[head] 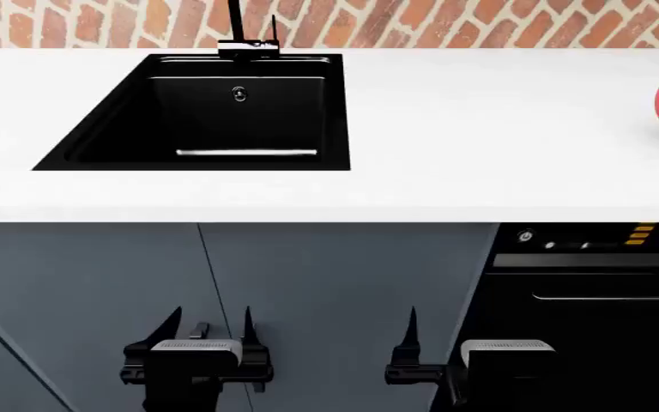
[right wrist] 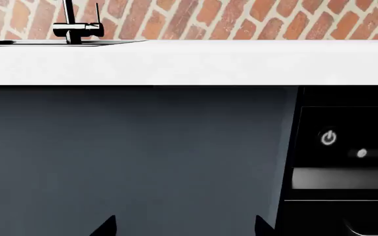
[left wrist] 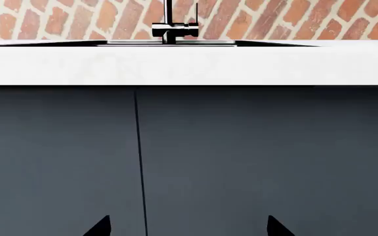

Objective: Pick up the bowl with cake and place it on the tray. Pick up the cupcake and place it on the tray.

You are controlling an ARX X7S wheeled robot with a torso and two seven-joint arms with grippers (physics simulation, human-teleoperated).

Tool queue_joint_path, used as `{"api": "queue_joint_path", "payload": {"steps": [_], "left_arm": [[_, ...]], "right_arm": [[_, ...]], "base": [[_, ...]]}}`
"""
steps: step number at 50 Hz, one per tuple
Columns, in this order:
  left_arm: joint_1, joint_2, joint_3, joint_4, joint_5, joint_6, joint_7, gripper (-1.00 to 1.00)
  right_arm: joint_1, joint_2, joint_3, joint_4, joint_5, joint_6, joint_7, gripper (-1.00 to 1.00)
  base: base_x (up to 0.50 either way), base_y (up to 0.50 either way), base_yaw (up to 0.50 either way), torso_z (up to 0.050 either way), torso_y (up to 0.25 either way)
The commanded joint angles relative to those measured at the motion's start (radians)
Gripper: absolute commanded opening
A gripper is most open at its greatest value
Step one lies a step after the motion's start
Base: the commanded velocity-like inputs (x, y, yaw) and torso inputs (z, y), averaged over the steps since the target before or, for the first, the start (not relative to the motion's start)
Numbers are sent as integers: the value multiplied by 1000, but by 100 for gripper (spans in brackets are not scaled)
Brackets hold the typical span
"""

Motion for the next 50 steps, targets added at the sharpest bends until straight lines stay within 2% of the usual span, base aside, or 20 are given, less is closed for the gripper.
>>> {"api": "queue_joint_path", "payload": {"steps": [1, 23, 50], "left_arm": [[-1, -16, 18, 0, -15, -2, -19, 100], [5, -64, 79, 11, -70, 13, -70, 100], [-2, -93, 110, -2, -109, 26, -102, 100]], "right_arm": [[1, 15, -19, 0, 15, 3, 21, 100], [-13, 64, -78, -60, 80, 44, 76, 100], [7, 93, -103, -17, 134, 28, 100, 100]], "base": [[0, 0, 0, 0, 0], [0, 0, 0, 0, 0], [0, -500, 0, 0, 0]]}}
